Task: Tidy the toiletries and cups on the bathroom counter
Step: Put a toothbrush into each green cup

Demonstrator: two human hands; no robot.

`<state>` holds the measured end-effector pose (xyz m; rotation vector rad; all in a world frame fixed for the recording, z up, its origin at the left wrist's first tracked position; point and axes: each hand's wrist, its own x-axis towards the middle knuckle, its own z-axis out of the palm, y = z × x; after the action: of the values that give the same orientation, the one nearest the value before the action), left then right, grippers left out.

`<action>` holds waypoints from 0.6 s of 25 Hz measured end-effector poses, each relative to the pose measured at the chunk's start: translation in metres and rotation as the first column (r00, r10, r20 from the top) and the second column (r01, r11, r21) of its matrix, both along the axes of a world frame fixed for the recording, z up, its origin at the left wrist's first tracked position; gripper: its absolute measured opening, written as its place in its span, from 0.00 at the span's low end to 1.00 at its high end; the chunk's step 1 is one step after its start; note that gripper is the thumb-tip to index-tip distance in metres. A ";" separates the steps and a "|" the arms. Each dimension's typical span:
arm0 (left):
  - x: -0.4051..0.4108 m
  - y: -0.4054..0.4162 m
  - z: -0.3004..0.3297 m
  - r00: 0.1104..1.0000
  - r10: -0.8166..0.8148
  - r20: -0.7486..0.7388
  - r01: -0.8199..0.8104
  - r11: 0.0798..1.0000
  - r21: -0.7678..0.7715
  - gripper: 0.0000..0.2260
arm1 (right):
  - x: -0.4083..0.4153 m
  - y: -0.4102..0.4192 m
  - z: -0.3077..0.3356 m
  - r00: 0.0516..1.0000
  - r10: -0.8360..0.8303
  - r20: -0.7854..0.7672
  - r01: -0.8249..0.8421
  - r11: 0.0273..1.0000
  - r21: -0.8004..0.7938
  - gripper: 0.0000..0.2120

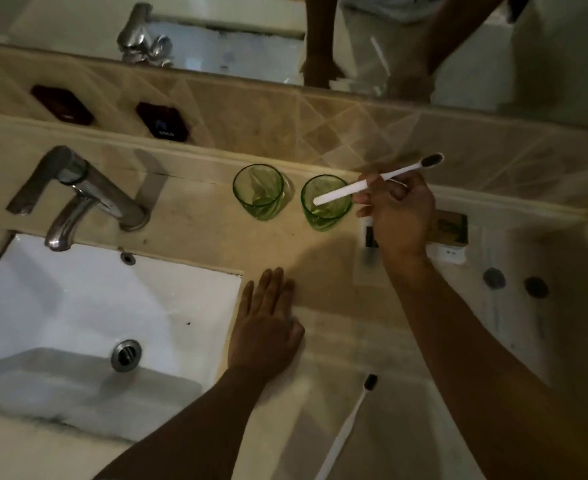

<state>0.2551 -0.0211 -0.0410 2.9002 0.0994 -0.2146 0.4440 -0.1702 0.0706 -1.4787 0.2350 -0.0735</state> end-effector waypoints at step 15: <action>-0.001 0.001 0.003 0.999 0.029 -0.033 -0.028 0.999 0.029 0.31 | 0.028 0.014 -0.040 0.989 0.044 -0.144 -0.102 0.899 -0.425 0.08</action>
<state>0.2541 -0.0196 -0.0383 2.9219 0.1504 -0.2584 0.4718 -0.1565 0.0309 -1.9388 0.2815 0.0364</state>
